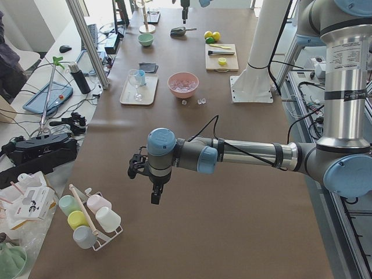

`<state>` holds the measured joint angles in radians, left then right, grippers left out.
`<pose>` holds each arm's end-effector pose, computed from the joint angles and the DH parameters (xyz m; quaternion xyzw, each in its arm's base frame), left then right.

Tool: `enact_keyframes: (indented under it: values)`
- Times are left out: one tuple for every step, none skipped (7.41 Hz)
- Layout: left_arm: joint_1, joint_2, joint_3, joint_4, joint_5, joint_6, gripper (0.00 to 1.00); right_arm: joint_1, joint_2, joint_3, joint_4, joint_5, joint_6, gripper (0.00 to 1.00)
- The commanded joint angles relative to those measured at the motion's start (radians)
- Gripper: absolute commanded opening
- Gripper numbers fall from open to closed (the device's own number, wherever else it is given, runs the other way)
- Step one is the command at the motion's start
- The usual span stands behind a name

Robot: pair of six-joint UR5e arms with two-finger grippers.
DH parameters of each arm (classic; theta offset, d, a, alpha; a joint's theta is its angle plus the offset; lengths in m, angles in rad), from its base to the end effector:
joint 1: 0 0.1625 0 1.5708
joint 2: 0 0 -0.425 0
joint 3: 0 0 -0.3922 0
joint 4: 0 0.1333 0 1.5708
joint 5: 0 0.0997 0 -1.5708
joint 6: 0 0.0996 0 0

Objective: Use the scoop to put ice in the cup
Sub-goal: 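Lower the scoop onto the table and release it with the right gripper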

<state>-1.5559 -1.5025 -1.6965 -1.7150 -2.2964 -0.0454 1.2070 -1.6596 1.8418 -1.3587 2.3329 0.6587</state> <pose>-0.0601 -0.4761 0.6170 0.0834 0.3558 0.0215 0.9306 -0.1061 -0.4601 0.5430 -0.0199 -0.4070 0.0617 0.9111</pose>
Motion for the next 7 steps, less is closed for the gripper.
enact_keyframes:
  values:
    - [0.003,-0.001,-0.002,0.0,0.0,-0.001,0.99,0.182,0.011,-0.074,-0.065,0.025,-0.201,1.0]
    - [0.003,-0.001,-0.005,0.0,-0.002,-0.001,0.99,0.218,-0.026,-0.084,-0.063,0.026,-0.23,1.0]
    - [0.005,-0.002,-0.005,0.0,0.0,-0.001,0.99,0.248,-0.089,-0.088,-0.056,0.016,-0.317,1.0]
    - [0.005,-0.004,-0.008,0.0,-0.003,-0.001,0.99,0.308,-0.126,-0.084,-0.057,0.031,-0.44,1.0]
    - [0.016,-0.007,-0.006,0.0,-0.002,-0.001,0.99,0.33,-0.131,-0.079,-0.051,0.051,-0.462,1.0]
    - [0.019,-0.008,-0.008,0.0,-0.002,-0.001,0.99,0.339,-0.134,-0.078,-0.049,0.06,-0.465,1.0]
    - [0.02,-0.008,-0.009,0.0,-0.002,-0.001,0.99,0.341,-0.134,-0.079,-0.048,0.054,-0.465,1.0]
